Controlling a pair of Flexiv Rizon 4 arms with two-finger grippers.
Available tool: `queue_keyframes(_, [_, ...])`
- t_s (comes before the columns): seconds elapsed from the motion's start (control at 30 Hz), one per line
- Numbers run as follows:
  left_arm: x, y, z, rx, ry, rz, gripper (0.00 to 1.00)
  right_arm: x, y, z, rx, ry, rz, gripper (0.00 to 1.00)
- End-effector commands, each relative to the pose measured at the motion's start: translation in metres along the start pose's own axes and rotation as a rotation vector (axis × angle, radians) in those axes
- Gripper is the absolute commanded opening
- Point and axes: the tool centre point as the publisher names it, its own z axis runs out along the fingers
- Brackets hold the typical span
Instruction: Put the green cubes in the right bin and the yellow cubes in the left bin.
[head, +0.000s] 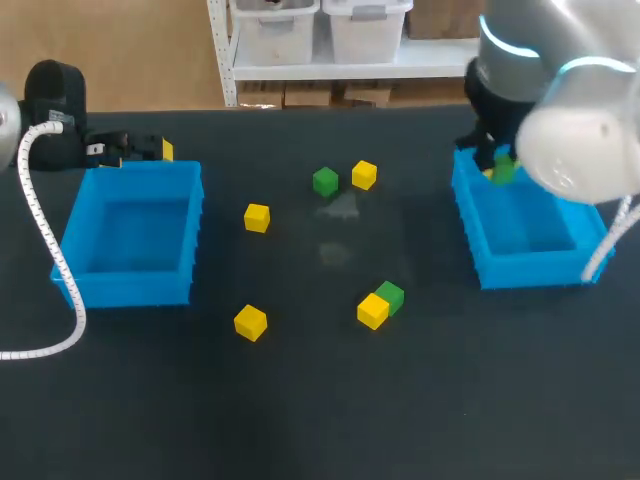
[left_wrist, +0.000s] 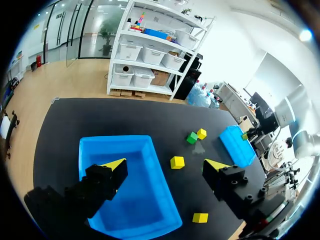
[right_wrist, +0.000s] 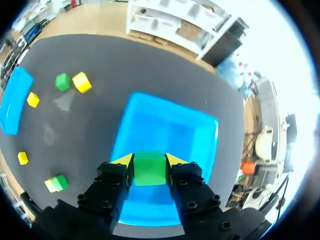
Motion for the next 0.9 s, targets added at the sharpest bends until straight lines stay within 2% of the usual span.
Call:
queue_keyframes(0.03, [0.002, 0.002, 0.0, 0.011, -0.007, 0.002, 1.0, 0.02, -0.006, 0.021, -0.015, -0.051, 0.009, 0.0])
queue_keyframes(0.07, [0.002, 0.002, 0.0, 0.011, -0.007, 0.002, 1.0, 0.022, -0.006, 0.024, -0.015, -0.038, 0.013, 0.0])
queue_keyframes(0.1, [0.002, 0.002, 0.0, 0.011, -0.007, 0.002, 1.0, 0.024, -0.006, 0.027, -0.014, -0.034, 0.012, 0.1])
queue_keyframes(0.13, [0.002, 0.002, 0.0, 0.011, -0.007, 0.002, 1.0, 0.025, -0.005, 0.028, -0.011, -0.029, 0.011, 0.52])
queue_keyframes(0.17, [0.002, 0.002, 0.0, 0.011, -0.007, 0.002, 1.0, 0.025, -0.005, 0.029, -0.014, -0.026, 0.01, 1.0])
queue_keyframes(0.5, [0.002, 0.002, 0.0, 0.011, -0.007, 0.002, 1.0, 0.01, 0.0, 0.004, 0.02, -0.066, -0.019, 1.0])
queue_keyframes(0.7, [0.002, 0.002, 0.0, 0.011, -0.007, 0.002, 1.0, -0.004, 0.028, -0.023, 0.033, -0.109, -0.092, 1.0])
queue_keyframes(0.9, [0.002, 0.002, 0.0, 0.011, -0.007, 0.002, 1.0, -0.024, 0.065, -0.029, 0.017, -0.133, -0.185, 1.0])
